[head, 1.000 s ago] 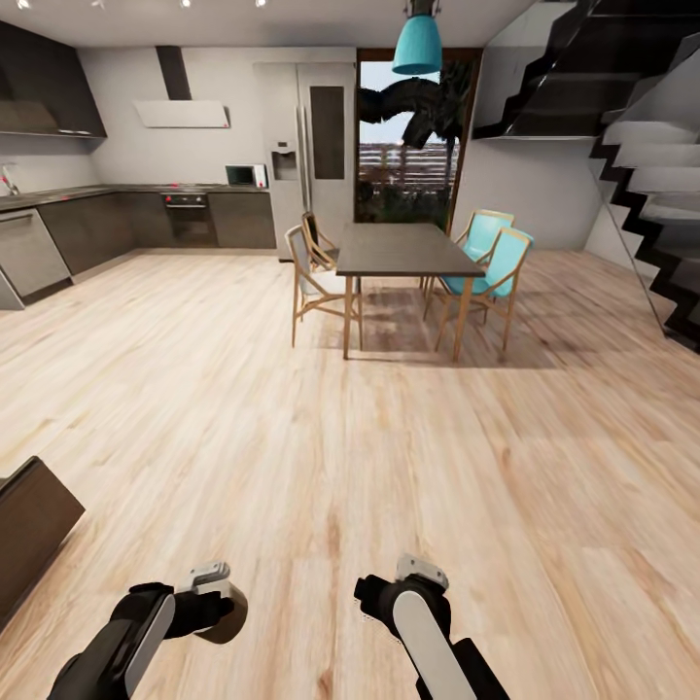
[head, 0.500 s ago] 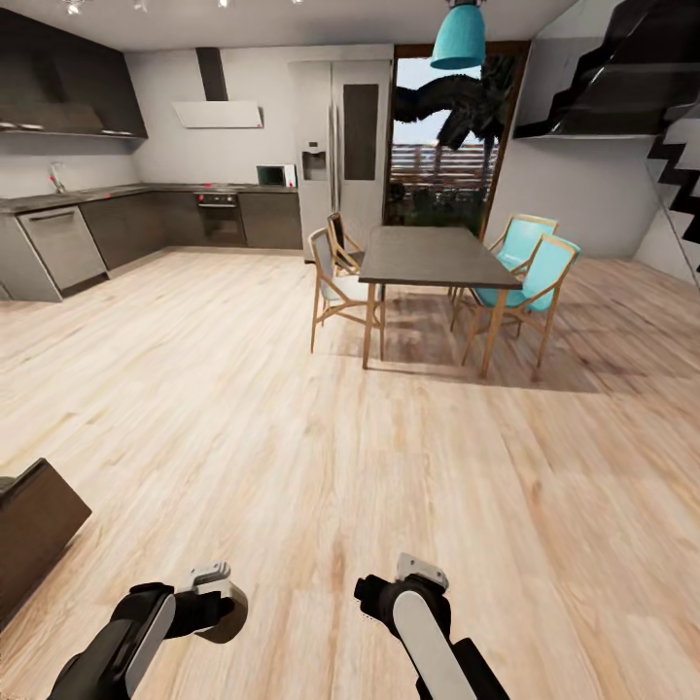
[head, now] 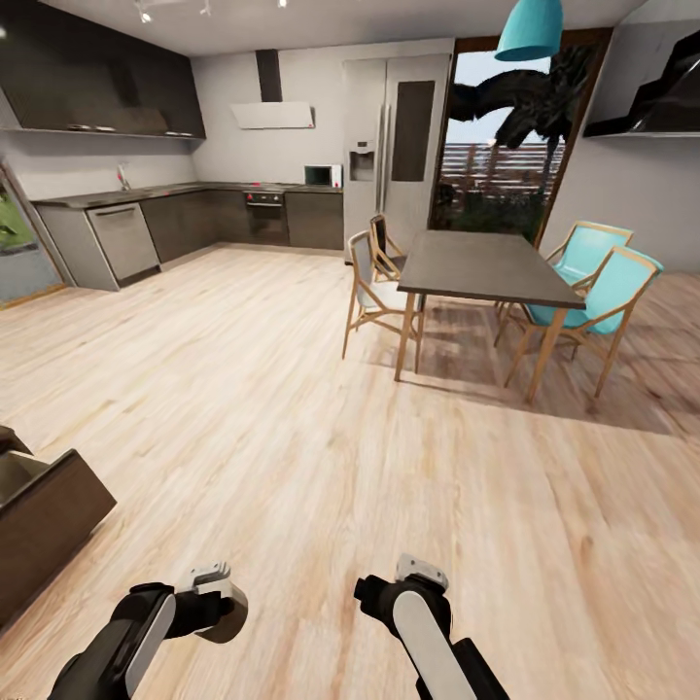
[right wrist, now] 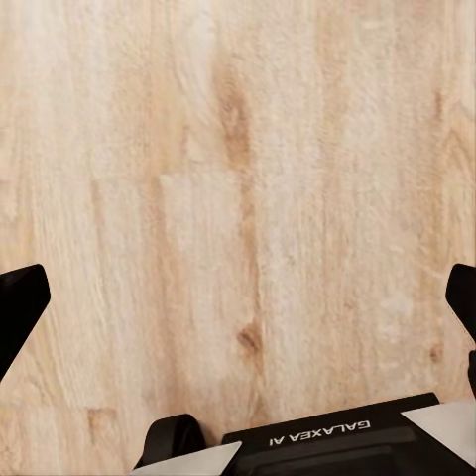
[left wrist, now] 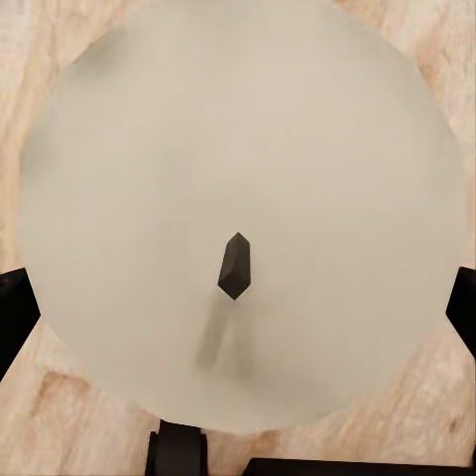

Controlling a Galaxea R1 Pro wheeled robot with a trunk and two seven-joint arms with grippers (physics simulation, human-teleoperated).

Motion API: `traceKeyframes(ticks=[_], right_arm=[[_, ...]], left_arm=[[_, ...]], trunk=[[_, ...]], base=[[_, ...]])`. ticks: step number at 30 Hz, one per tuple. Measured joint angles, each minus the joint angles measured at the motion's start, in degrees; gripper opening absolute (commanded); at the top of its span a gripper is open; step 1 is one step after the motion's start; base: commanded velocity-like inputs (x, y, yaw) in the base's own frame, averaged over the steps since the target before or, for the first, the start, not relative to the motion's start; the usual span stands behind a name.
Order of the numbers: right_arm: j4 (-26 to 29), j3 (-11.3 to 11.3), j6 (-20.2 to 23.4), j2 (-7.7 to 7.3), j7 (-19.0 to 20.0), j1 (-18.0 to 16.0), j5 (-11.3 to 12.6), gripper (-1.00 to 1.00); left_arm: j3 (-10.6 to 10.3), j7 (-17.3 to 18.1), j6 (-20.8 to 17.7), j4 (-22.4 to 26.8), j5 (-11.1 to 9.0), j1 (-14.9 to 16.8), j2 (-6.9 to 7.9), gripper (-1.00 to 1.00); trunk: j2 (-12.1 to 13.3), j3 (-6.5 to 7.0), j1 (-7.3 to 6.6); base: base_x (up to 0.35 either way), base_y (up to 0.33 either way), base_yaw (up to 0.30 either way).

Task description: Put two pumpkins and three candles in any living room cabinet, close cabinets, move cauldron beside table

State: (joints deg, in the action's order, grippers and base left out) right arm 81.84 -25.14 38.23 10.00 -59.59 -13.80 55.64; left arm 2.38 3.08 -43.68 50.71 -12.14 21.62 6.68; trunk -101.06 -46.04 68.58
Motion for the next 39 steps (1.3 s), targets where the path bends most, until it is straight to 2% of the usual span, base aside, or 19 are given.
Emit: traceKeyframes(ticks=[16,39], right_arm=[[-0.5,-0.2,0.0,0.0,0.0,0.0,0.0,1.0],[-1.4,-0.3,0.0,0.0,0.0,0.0,-0.1,1.0]], left_arm=[[0.0,0.0,0.0,0.0,0.0,0.0,0.0,-1.0],[0.0,0.0,0.0,0.0,-0.1,0.0,-0.09,-1.0]], trunk=[[0.0,0.0,0.0],[0.0,0.0,0.0]], base=[[0.299,-0.154,0.283],[0.259,-0.047,0.282]])
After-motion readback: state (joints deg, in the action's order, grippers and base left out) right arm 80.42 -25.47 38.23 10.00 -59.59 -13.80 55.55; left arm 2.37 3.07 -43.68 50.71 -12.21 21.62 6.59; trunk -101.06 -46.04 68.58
